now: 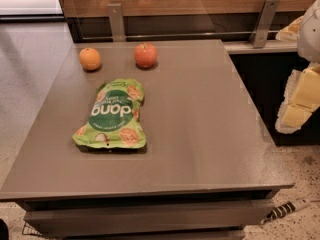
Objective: Pick orange
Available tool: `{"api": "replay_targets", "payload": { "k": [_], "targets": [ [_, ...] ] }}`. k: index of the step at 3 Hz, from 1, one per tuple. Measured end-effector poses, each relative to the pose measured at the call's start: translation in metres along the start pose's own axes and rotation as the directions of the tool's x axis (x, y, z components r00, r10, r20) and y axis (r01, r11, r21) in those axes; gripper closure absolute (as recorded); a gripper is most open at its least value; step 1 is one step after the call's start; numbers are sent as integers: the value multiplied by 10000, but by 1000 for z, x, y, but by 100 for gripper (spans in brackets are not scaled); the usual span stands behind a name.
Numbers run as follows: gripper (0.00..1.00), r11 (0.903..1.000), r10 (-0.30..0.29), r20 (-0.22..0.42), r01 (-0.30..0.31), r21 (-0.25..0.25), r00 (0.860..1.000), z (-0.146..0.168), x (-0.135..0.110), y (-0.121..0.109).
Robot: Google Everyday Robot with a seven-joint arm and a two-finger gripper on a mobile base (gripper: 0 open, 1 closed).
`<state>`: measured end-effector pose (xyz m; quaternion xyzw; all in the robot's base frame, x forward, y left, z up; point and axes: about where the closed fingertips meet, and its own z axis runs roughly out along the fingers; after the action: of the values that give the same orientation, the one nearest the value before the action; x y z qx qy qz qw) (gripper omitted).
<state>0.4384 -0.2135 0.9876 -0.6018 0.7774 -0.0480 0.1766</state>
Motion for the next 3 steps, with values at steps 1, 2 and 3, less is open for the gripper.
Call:
{"api": "replay_targets", "payload": {
  "k": [1,2,3],
  "targets": [
    [0,10000,0,0,0,0,10000,0,0,0],
    [0,9999,107,433,-108,21,9990,3,-10,-10],
    [0,9983,574,1955,-545,-201,9790,31,-57,-25]
  ]
}}
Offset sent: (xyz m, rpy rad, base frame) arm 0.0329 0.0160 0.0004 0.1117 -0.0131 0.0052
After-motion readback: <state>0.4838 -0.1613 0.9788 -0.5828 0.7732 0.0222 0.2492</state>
